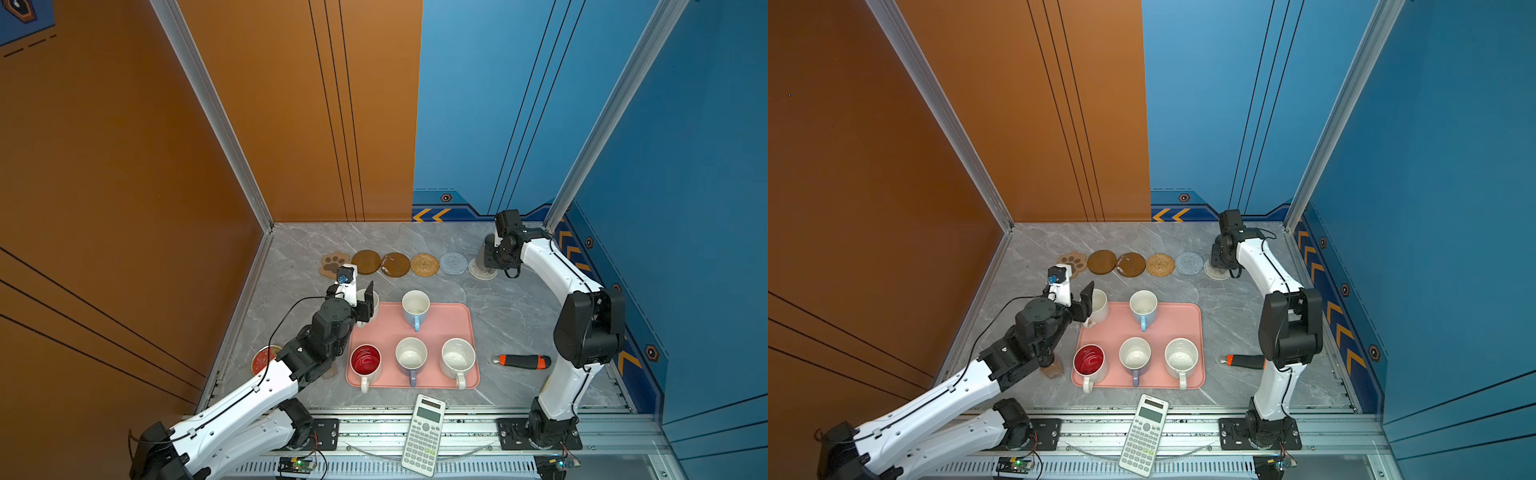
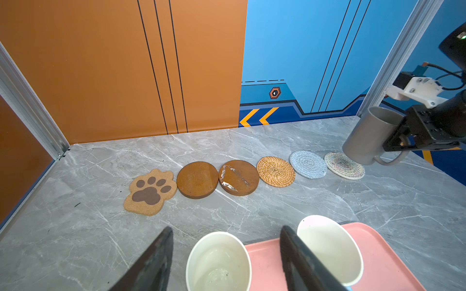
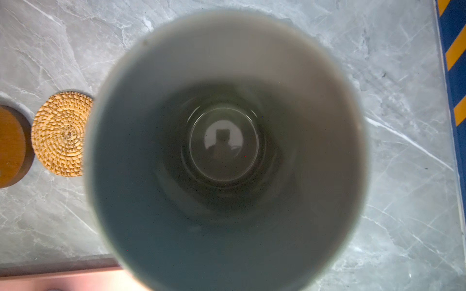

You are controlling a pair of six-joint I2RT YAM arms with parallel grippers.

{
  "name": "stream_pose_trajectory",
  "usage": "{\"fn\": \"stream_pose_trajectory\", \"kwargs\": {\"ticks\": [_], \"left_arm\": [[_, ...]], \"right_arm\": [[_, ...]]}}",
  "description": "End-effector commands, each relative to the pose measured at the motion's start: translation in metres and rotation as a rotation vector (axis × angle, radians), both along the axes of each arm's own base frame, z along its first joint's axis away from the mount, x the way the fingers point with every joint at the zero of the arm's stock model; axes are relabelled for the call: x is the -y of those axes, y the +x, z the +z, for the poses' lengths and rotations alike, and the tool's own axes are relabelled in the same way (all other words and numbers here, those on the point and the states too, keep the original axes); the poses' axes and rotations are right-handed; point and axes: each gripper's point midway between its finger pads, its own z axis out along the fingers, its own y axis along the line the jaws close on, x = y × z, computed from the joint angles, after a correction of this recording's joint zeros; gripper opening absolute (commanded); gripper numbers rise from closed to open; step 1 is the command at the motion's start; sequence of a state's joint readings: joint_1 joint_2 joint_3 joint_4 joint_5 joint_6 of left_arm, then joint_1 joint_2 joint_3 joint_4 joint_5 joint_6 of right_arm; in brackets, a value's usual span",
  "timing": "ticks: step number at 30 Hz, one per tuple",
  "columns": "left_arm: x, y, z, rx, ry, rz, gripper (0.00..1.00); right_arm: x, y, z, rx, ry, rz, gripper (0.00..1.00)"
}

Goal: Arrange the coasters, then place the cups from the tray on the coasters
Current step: 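Carry the grey mug onto the multicolour knitted coaster with the right gripper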

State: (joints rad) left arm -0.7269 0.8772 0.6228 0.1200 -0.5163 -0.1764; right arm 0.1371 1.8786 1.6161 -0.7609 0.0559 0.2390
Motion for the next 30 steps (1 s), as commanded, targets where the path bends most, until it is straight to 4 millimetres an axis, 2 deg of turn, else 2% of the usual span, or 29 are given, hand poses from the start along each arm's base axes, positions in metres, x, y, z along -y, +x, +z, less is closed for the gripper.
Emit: {"fn": "stream_pose_trajectory", "kwargs": {"ticks": [1, 7, 30], "left_arm": [[-0.006, 0.002, -0.003, -0.009, 0.014, 0.025, 0.67], [-0.008, 0.003, -0.002, -0.007, 0.015, 0.034, 0.67], [-0.011, 0.004, -0.004, -0.015, 0.018, 0.044, 0.67]], "right_arm": [[0.005, 0.025, 0.025, 0.094, -0.026, -0.002, 0.0], [0.005, 0.035, 0.017, 0.086, -0.042, -0.002, 0.0], [0.008, 0.037, -0.008, 0.049, -0.063, -0.017, 0.0]]}}
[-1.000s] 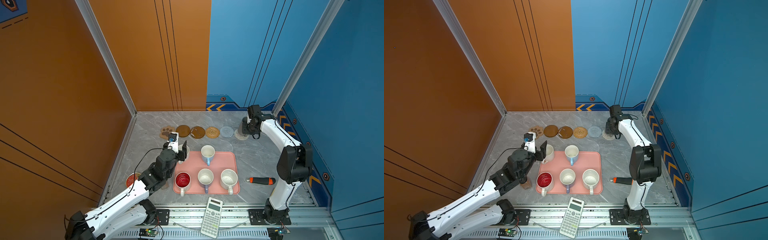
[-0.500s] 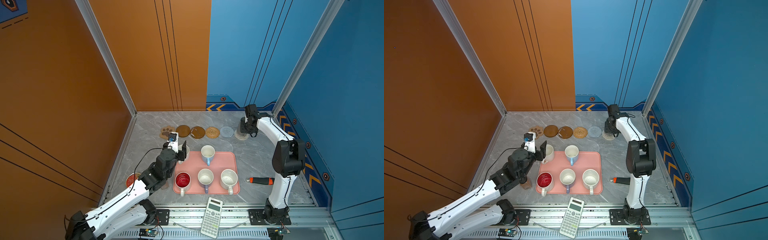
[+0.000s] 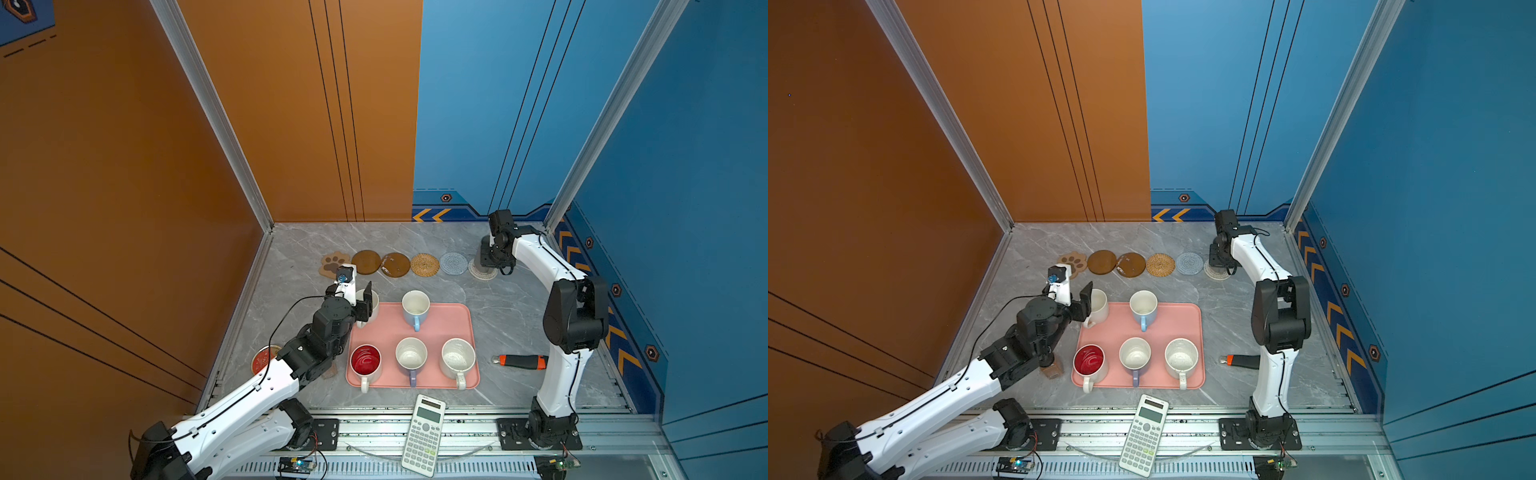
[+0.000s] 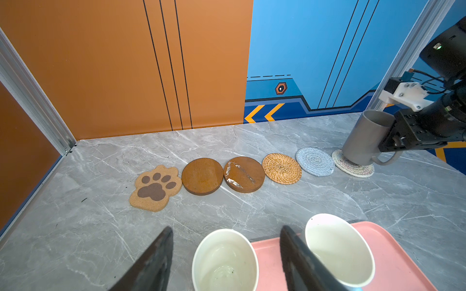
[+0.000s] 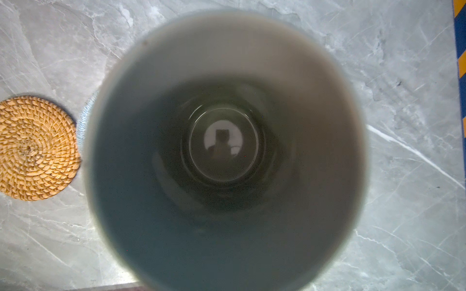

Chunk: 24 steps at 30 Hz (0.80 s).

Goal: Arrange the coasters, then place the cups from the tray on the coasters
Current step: 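Carry the grey mug onto the multicolour knitted coaster with the right gripper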

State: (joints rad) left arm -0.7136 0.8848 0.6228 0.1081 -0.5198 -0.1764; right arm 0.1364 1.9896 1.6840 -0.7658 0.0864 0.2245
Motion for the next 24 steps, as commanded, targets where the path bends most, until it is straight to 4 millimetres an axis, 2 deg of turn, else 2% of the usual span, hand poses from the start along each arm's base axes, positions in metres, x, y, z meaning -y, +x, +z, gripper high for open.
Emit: {"fn": "stream_pose_trajectory", "kwargs": {"ticks": [1, 24], "left_arm": [[-0.007, 0.001, 0.0, -0.002, 0.005, 0.028, 0.67], [-0.008, 0.001, 0.0, -0.002, 0.006, 0.03, 0.67]], "right_arm": [[0.005, 0.021, 0.018, 0.096, -0.023, -0.013, 0.0], [0.008, 0.023, 0.005, 0.08, -0.027, -0.022, 0.0]]}}
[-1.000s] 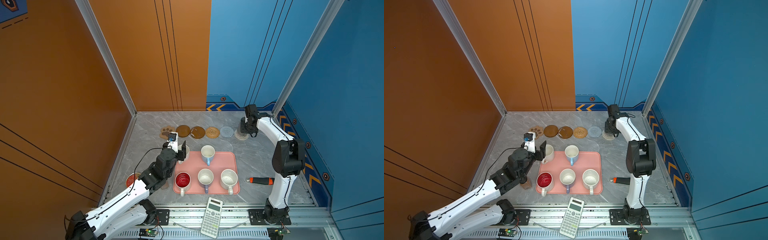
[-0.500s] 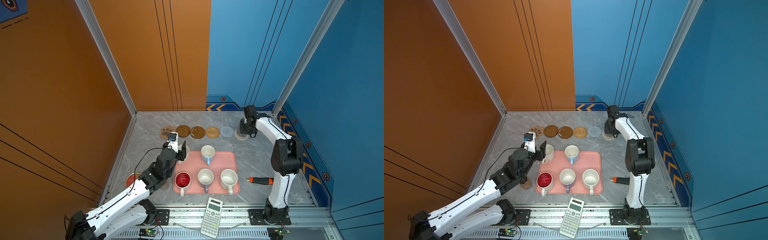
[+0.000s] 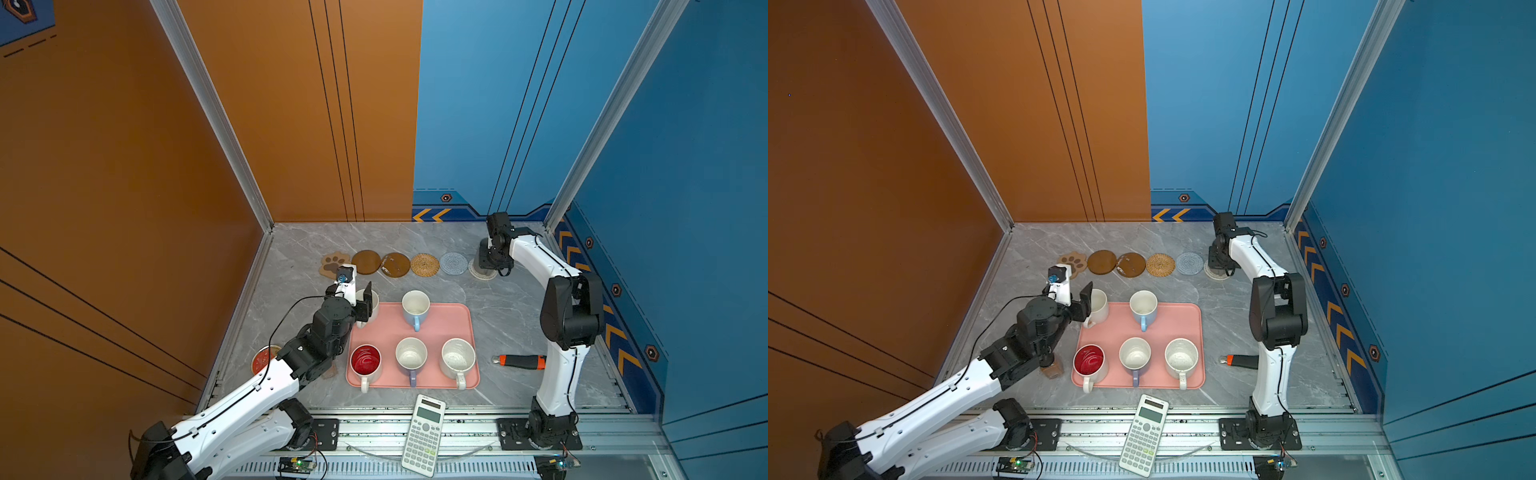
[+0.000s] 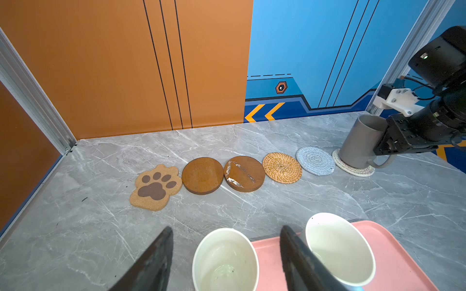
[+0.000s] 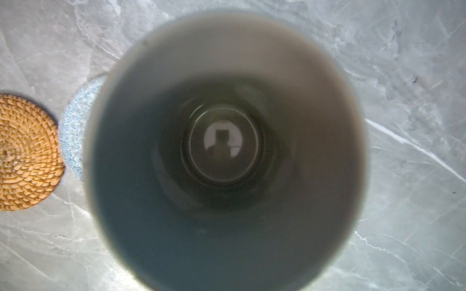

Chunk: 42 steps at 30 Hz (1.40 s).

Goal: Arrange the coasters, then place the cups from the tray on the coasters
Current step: 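Carry the grey mug onto the multicolour knitted coaster with the right gripper, then release and raise the right gripper while the left gripper nears the white mug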

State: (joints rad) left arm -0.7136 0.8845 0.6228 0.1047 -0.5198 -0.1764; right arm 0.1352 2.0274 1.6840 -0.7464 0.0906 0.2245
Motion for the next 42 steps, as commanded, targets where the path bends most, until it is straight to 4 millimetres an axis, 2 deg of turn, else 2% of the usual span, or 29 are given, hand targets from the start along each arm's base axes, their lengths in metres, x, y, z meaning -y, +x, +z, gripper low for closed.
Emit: {"fn": "stream_pose_trajectory", "kwargs": {"ticks": [1, 21, 31, 37, 42], "left_arm": [[-0.008, 0.001, 0.001, 0.002, 0.003, 0.031, 0.67], [-0.01, 0.001, 0.002, 0.003, 0.006, 0.033, 0.67], [-0.011, 0.0, 0.003, 0.007, 0.004, 0.035, 0.67], [-0.013, -0.002, 0.005, 0.011, -0.001, 0.036, 0.67], [-0.017, -0.005, 0.011, 0.027, -0.013, 0.038, 0.67]], "right_arm": [[0.007, 0.019, 0.019, 0.095, -0.021, -0.019, 0.0], [0.009, 0.01, 0.003, 0.054, -0.027, -0.03, 0.0], [0.007, 0.008, 0.002, 0.05, -0.02, -0.029, 0.2], [0.007, 0.006, 0.01, 0.061, -0.015, -0.033, 0.34], [0.008, -0.001, 0.034, 0.087, -0.013, -0.035, 0.42]]}}
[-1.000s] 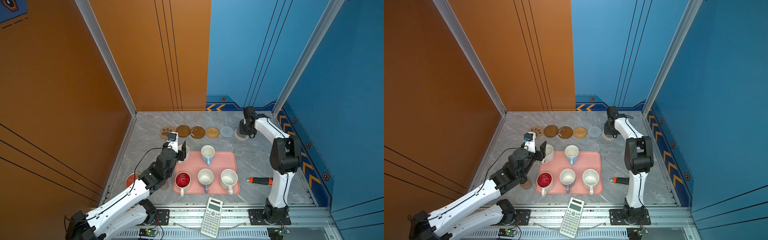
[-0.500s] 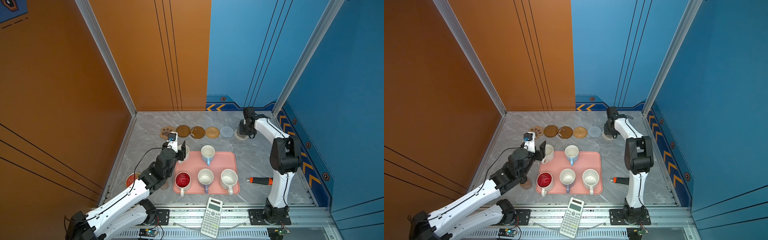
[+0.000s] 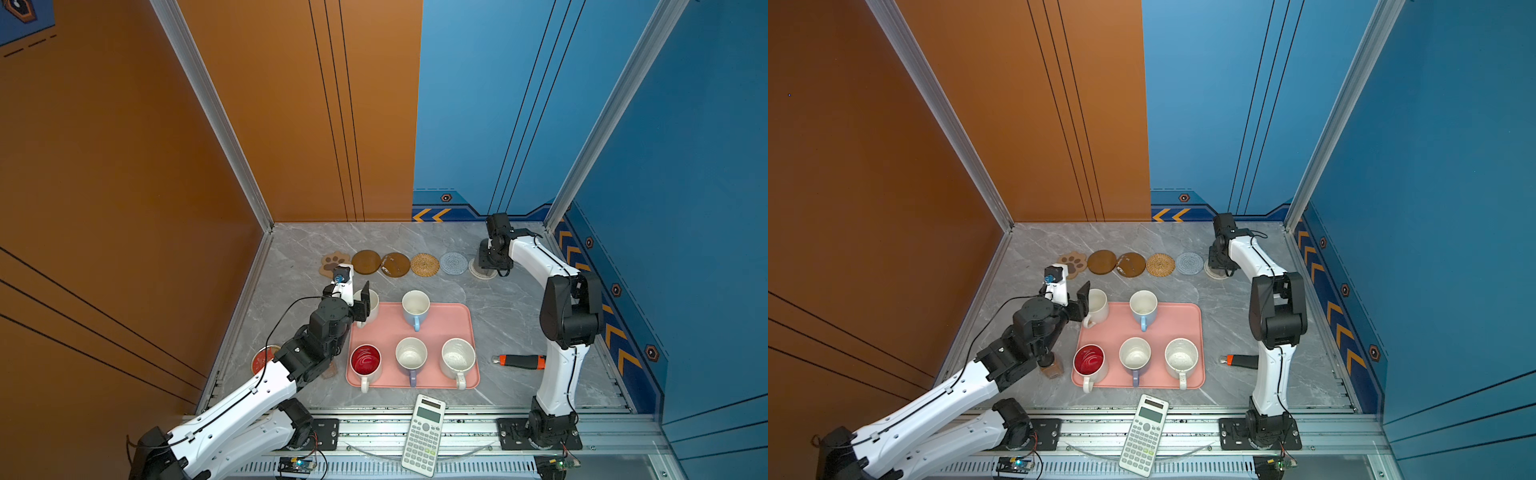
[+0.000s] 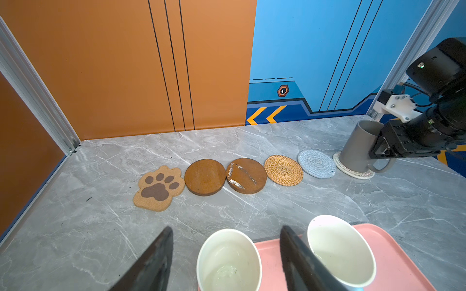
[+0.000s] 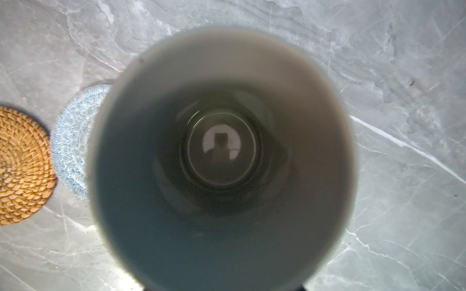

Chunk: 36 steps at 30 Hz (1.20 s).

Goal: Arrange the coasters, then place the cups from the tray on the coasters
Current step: 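Release and raise the right gripper while the left gripper nears the white mug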

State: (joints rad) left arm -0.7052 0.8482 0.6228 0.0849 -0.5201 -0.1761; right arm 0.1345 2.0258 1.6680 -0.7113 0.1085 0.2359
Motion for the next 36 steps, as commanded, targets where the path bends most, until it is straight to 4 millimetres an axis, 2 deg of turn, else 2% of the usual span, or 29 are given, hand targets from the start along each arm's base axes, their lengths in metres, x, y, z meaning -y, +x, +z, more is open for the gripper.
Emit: {"fn": "stream_pose_trajectory", "kwargs": {"ticks": [1, 6, 10, 13, 16, 19, 22, 25, 28, 29, 31, 36], "left_arm": [[-0.011, -0.003, 0.005, 0.015, -0.004, 0.03, 0.67], [-0.017, -0.008, 0.005, 0.02, -0.008, 0.039, 0.68], [-0.022, -0.012, 0.005, 0.024, -0.011, 0.045, 0.68], [-0.023, -0.013, 0.004, 0.024, -0.02, 0.045, 0.68], [-0.022, -0.014, 0.003, 0.021, -0.026, 0.04, 0.68], [-0.019, -0.013, 0.001, 0.01, -0.029, 0.031, 0.68], [-0.014, -0.011, -0.002, -0.002, -0.036, 0.016, 0.68], [-0.01, -0.007, -0.005, -0.021, -0.035, 0.009, 0.68], [-0.007, -0.004, -0.01, -0.052, -0.02, 0.013, 0.68], [-0.006, -0.003, -0.012, -0.062, -0.013, 0.014, 0.68], [-0.006, -0.001, -0.015, -0.075, 0.002, 0.023, 0.68], [-0.01, 0.004, -0.022, -0.11, 0.044, 0.06, 0.68]], "right_arm": [[0.005, -0.007, 0.042, 0.073, -0.003, -0.018, 0.43], [0.006, -0.02, 0.085, 0.155, 0.015, -0.03, 0.45], [0.0, -0.039, 0.126, 0.249, 0.046, -0.043, 0.44], [-0.02, -0.06, 0.151, 0.334, 0.102, -0.027, 0.44], [-0.046, -0.084, 0.178, 0.505, 0.14, -0.013, 0.44], [-0.063, -0.11, 0.204, 0.7, 0.229, -0.044, 0.45], [-0.08, -0.135, 0.221, 0.846, 0.343, -0.065, 0.45], [-0.095, -0.151, 0.223, 0.885, 0.364, -0.063, 0.45], [-0.101, -0.16, 0.215, 0.871, 0.31, -0.071, 0.45], [-0.112, -0.166, 0.212, 0.865, 0.306, -0.046, 0.45], [-0.117, -0.168, 0.206, 0.855, 0.291, -0.03, 0.45], [-0.115, -0.168, 0.196, 0.855, 0.281, -0.042, 0.46]]}}
